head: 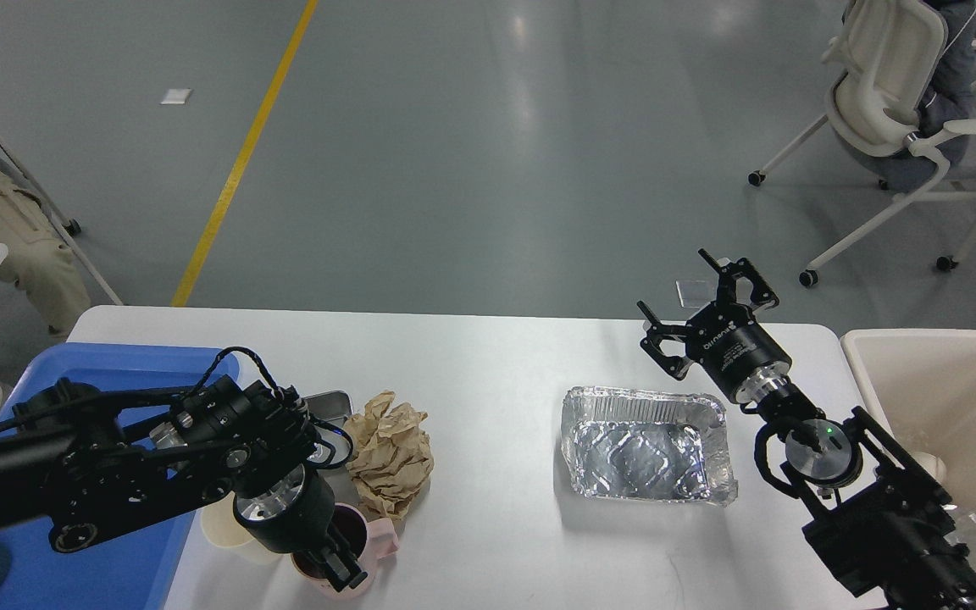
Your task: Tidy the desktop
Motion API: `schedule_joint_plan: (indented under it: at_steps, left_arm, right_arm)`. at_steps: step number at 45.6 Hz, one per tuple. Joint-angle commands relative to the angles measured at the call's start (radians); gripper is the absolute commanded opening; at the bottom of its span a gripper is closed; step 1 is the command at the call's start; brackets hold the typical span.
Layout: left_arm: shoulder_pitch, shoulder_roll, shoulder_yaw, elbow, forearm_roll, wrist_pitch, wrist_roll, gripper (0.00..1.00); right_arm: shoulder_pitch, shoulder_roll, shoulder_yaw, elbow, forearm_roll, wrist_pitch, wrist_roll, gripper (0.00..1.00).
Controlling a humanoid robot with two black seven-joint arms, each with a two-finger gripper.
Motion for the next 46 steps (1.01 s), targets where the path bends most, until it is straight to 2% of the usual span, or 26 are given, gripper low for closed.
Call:
schedule_joint_plan:
  at_steps: [1, 5, 15, 26, 35, 46]
  left_arm:
    - [0.002, 0.004, -0.001, 0.0, 0.002, 0.0, -0.026, 0.0]
    - [0.003, 0.007, -0.001, 0.0, 0.002, 0.0, -0.038, 0.0]
    - [0.012, 0.012, -0.039, -0.003, -0.006, 0.059, -0.044, 0.0]
    - [0.016, -0.002, -0.105, -0.023, -0.009, 0.053, -0.044, 0.0]
    - [0.005, -0.003, -0.111, -0.078, -0.009, 0.05, -0.044, 0.0]
    - [0.015, -0.002, -0.102, -0.08, -0.007, 0.044, -0.044, 0.0]
  right_arm:
    - [-0.002, 0.001, 0.0, -0.001, 0.0, 0.0, 0.0, 1.0]
    - [-0.002, 0.001, 0.0, -0.001, 0.0, 0.0, 0.0, 1.0]
    - [0.002, 0.005, 0.0, -0.001, 0.0, 0.0, 0.0, 1.0]
    - [0.005, 0.007, 0.0, -0.003, -0.002, -0.002, 0.0, 1.0]
    - [0.009, 0.007, 0.0, -0.001, -0.002, -0.003, 0.0, 1.0]
    - [0.003, 0.002, 0.0, 0.0, -0.002, -0.003, 0.0, 1.0]
